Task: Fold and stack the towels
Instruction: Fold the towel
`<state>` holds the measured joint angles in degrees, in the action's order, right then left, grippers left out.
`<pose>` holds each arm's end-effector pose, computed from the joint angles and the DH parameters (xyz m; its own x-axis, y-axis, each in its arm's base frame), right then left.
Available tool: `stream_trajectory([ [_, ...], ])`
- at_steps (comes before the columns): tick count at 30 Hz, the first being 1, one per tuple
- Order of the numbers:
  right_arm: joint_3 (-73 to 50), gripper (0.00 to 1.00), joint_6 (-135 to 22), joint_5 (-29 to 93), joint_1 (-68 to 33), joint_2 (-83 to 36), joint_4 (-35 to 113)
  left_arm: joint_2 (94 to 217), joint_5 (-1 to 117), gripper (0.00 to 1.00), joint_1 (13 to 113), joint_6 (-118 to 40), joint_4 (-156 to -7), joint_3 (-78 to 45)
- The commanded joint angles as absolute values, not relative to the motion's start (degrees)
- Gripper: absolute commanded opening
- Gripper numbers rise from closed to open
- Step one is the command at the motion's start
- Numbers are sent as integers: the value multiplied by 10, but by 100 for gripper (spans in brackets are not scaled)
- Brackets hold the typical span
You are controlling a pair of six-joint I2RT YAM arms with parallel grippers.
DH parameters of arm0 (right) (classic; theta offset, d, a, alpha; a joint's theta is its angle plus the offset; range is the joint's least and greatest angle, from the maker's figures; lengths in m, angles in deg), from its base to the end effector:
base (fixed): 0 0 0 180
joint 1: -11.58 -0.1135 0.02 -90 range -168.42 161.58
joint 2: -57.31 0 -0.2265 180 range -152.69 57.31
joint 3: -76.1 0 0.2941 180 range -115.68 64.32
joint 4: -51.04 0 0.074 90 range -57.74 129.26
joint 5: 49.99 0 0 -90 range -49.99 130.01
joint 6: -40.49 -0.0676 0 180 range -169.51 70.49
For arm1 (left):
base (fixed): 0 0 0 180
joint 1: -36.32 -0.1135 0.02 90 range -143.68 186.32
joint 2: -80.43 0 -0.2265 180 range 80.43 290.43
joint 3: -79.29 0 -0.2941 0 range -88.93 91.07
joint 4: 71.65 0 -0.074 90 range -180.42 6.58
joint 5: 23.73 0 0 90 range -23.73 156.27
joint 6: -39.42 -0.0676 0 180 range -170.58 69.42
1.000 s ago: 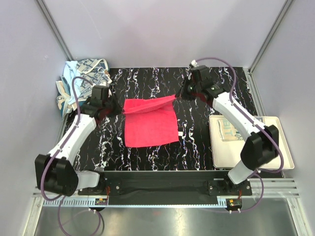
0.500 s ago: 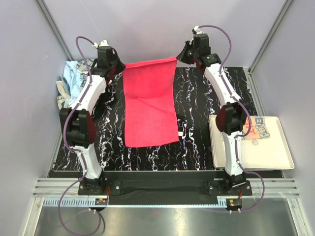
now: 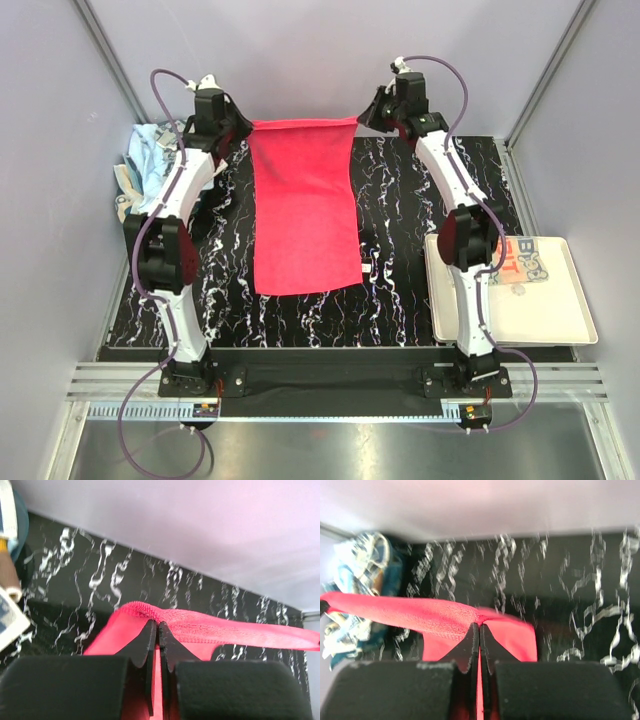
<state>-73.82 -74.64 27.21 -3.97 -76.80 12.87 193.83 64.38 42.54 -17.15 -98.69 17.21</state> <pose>0.5644 0.1726 0.3030 -0.5267 0.2833 -0.8015 -0.2597 0.8441 0.4690 0.5305 -0.0601 0.2903 -0.3941 -0.5109 -0.7640 -0.0941 0.8493 -0.5195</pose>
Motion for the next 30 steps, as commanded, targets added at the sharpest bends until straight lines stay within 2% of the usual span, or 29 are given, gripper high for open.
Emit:
stream_trajectory([
  [1,-678,0,-751,283,-26,-692,151,1896,666,4,405,-182,-963,133],
  [9,-549,0,-760,286,-27,-592,175,1825,638,4,406,-177,-943,36],
  [30,-351,0,-775,298,-56,-451,200,1689,629,4,406,-162,-934,-128],
])
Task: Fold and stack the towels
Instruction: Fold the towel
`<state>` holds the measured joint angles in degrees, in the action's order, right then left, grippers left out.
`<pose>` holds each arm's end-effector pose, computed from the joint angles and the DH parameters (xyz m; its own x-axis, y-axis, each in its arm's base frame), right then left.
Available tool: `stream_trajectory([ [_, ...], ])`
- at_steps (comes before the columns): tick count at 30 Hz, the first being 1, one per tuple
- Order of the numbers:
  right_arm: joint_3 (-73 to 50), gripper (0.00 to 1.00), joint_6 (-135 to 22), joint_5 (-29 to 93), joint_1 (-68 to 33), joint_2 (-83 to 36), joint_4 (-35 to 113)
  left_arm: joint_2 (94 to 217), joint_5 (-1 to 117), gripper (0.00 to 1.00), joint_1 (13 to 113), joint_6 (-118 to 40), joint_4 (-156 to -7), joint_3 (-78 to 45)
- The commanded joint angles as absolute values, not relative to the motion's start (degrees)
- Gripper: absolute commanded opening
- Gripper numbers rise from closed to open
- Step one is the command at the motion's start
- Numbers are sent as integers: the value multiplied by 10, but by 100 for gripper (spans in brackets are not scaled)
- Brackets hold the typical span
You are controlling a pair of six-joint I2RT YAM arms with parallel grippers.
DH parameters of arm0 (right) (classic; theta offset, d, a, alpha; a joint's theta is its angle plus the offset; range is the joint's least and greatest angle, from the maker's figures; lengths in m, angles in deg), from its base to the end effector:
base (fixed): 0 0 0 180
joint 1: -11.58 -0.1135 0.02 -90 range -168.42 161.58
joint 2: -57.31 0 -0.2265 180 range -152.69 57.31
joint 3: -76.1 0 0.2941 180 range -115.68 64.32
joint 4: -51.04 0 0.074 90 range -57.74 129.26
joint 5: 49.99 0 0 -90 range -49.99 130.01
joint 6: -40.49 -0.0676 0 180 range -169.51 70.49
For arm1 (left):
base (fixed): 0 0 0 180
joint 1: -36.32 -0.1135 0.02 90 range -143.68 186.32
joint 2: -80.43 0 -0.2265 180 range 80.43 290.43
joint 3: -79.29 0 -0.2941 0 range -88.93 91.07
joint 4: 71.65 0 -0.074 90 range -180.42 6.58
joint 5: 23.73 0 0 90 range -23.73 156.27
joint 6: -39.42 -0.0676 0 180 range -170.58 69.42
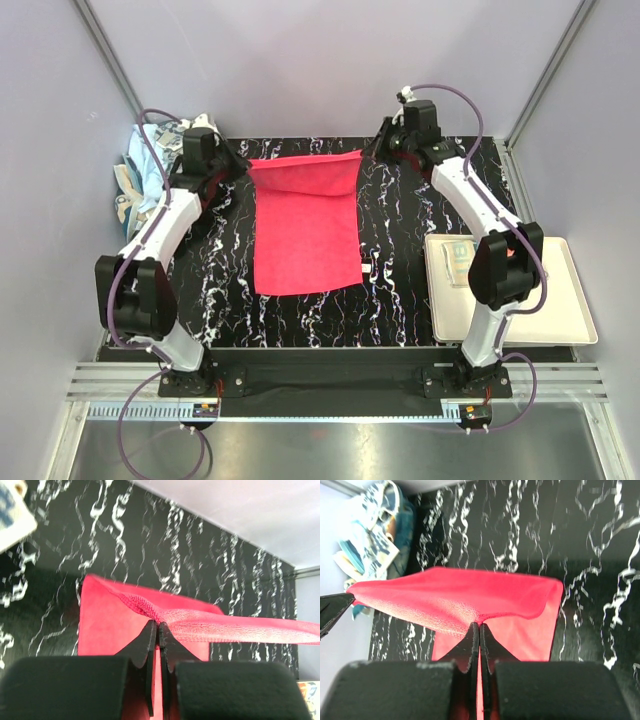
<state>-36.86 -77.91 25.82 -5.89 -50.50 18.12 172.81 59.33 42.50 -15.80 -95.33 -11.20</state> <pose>0.4774 0.1676 0.2905 -0.6278 0.2858 -0.7240 -0.2266 0.8227 0.5213 0.4459 -0.0565 0.2620 -0.4872 -0.5168 -0.7039 -0.0775 0.8285 -0.5546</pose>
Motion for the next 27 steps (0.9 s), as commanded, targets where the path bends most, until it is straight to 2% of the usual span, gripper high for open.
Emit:
stream_trajectory([
  [1,-343,0,-776,298,-56,-446,200,1685,630,4,407,-159,-934,-135],
  [8,-264,0,-786,301,-63,-407,214,1635,616,3,412,-133,-926,-216],
  [16,-266,0,-783,304,-63,-379,192,1610,610,3,412,-135,-945,-223],
  [27,-190,0,-800,286,-78,-348,195,1575,591,4,421,-119,-963,-278],
])
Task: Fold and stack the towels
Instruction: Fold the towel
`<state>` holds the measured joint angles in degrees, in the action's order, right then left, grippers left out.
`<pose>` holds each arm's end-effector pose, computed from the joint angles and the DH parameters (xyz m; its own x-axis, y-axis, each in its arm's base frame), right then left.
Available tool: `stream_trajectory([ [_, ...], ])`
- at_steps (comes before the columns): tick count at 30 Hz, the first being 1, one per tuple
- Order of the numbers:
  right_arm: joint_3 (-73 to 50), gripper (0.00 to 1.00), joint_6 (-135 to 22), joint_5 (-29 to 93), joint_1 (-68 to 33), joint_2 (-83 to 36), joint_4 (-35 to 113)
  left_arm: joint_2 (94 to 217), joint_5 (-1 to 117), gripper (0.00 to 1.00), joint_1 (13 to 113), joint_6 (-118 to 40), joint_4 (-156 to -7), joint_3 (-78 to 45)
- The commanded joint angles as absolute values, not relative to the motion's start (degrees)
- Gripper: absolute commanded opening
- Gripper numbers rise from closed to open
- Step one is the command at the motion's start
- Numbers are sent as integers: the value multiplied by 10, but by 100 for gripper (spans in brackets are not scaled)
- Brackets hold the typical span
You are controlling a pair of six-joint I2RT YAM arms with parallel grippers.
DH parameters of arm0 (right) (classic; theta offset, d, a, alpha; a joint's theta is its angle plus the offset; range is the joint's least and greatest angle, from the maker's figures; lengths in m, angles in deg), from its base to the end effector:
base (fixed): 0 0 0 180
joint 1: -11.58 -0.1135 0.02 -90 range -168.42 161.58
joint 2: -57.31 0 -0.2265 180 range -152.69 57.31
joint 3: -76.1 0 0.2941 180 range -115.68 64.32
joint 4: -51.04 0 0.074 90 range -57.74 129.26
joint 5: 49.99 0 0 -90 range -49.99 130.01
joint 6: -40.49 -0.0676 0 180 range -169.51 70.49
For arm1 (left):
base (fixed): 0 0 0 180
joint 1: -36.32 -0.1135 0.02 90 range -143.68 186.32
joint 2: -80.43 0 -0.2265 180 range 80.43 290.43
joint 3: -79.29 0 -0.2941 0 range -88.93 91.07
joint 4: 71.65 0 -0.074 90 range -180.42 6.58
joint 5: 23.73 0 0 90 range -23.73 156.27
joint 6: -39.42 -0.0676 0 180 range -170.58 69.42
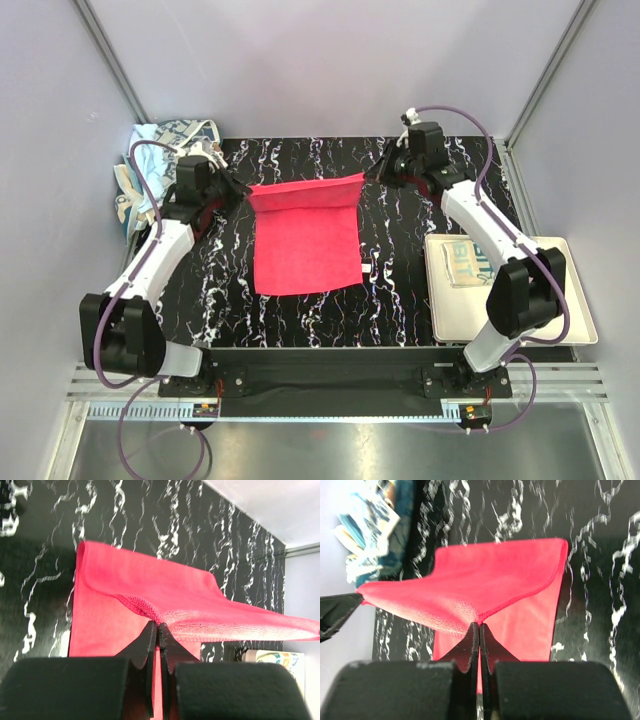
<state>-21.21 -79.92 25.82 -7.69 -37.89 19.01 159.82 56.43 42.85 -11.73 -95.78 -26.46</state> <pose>0.4244 0.1659 0.2803 -0.6695 0.2858 -0.6856 -0.2106 0.8121 0.5442 0.3900 -0.0563 0.2410 -0.5415 -0.5601 -0.6269 -0.1021 0.7840 -0.6123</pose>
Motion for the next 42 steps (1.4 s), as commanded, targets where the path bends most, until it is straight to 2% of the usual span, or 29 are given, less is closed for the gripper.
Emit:
stream_trajectory([
  [1,-181,0,-804,283,-80,-347,197,1572,589,4,424,-116,-966,-290],
  [11,-55,0,-819,269,-92,-325,210,1553,583,4,441,-107,-996,-358],
  [26,32,0,-825,230,-107,-330,226,1530,556,5,453,-107,-1004,-471],
  [31,30,0,-821,237,-109,-333,222,1530,561,5,454,-110,-1019,-461],
  [42,-63,0,-809,256,-109,-318,150,1486,559,6,455,-137,-1107,-380],
])
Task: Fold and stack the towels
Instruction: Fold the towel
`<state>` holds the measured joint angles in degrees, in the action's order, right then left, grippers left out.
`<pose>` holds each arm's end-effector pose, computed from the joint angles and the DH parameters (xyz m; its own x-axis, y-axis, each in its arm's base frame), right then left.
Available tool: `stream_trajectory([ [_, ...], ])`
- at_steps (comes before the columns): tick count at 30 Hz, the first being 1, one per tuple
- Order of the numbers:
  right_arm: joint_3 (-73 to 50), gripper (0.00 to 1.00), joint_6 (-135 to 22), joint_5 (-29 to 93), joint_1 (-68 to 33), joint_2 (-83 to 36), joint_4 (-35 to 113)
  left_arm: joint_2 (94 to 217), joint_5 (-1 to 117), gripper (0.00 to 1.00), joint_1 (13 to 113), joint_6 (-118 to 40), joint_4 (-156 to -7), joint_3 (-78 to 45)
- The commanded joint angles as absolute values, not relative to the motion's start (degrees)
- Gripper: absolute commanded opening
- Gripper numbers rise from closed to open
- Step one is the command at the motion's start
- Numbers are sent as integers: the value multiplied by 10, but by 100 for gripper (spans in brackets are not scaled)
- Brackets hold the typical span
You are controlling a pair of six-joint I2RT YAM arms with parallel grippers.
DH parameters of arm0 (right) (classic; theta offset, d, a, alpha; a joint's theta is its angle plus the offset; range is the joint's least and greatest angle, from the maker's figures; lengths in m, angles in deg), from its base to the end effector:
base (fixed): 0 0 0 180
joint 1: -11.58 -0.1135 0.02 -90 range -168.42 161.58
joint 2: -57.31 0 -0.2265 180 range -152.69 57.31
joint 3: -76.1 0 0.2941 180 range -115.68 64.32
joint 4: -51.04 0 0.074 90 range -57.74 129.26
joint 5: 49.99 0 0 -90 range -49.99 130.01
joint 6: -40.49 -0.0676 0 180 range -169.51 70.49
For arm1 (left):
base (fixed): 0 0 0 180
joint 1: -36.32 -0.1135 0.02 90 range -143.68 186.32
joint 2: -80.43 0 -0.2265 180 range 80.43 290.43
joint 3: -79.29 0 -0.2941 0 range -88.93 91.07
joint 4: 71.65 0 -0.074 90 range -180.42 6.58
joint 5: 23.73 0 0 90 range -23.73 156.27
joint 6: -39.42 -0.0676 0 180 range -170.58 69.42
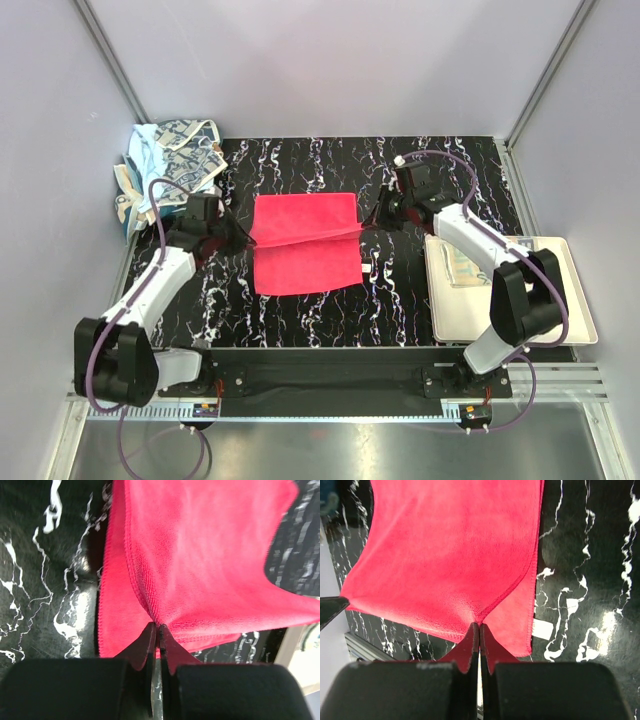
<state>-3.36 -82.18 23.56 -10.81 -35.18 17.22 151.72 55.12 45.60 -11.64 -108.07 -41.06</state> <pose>0.3730 0.1744 0.1722 -0.8617 0.2049 -0.4642 -0.0941 0.8344 0.5431 0.3228 -0.0660 0.1643 -0.7506 -0.5022 -0.4294 -0.2391 0.8123 -0.5319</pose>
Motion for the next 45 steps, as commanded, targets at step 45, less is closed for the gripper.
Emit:
stream_trajectory([
  [45,111,13,-822,187,-137,-381,234,1579,501,13,462,-179,-1147,-458],
])
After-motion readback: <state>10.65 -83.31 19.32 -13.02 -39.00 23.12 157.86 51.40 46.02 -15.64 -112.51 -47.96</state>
